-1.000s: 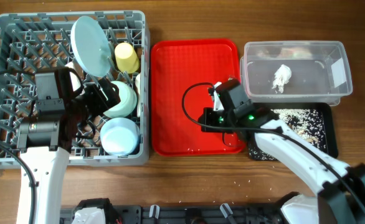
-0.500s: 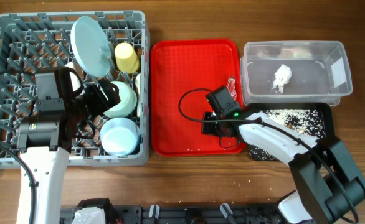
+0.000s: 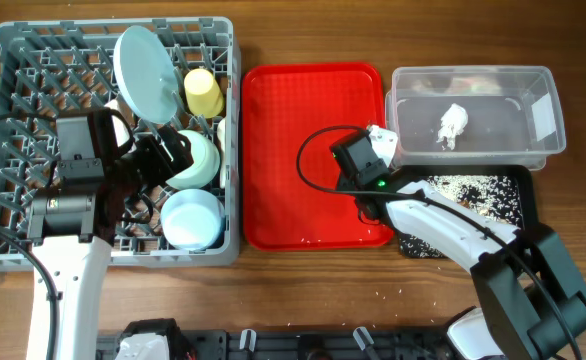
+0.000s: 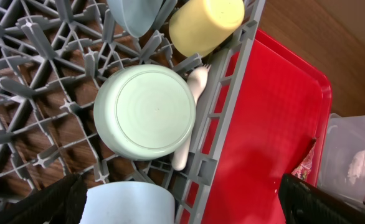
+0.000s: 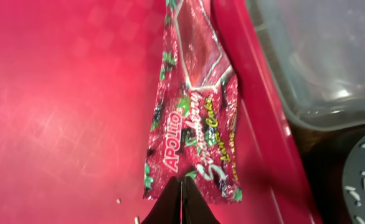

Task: Sort waste into correct bins and load items into the dishwasher rack
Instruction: 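Move the right gripper to the red candy wrapper and grasp it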

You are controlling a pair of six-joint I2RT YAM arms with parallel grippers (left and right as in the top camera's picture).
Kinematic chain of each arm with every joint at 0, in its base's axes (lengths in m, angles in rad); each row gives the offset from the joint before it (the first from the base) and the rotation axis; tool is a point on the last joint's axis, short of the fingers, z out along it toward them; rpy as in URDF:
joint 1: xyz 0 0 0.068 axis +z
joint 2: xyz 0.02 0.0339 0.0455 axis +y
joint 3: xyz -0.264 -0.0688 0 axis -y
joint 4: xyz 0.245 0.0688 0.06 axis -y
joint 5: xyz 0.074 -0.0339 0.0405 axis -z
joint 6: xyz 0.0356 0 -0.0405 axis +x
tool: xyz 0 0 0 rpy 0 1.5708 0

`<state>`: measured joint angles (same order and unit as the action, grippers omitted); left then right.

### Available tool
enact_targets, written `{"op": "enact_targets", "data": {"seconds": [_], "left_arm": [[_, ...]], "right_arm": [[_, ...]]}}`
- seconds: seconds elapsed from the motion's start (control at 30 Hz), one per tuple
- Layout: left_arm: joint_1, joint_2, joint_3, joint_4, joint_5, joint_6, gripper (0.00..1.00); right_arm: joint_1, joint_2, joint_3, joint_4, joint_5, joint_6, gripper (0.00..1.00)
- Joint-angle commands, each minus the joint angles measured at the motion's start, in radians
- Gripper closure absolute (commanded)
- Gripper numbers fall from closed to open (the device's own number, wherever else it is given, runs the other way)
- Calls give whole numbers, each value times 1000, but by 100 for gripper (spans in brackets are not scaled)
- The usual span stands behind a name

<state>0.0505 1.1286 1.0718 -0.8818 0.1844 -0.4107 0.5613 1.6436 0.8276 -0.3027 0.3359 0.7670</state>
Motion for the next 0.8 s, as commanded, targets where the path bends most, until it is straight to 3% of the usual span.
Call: {"op": "enact_targets", "data": {"seconds": [0.0,0.37,0.57,0.77], "left_arm": [[-4,0,10,2,12,-2,0],[-4,0,10,2,12,-2,0],[-4,0,10,2,12,-2,0],[-4,0,10,2,12,-2,0]], "right_arm": [[2,-9,21,8,84,18,96],[2,131,21,108,5,-9,96],[2,119,21,103,-560,-35,92],[11,119,21,-13,-665,-35,96]]}}
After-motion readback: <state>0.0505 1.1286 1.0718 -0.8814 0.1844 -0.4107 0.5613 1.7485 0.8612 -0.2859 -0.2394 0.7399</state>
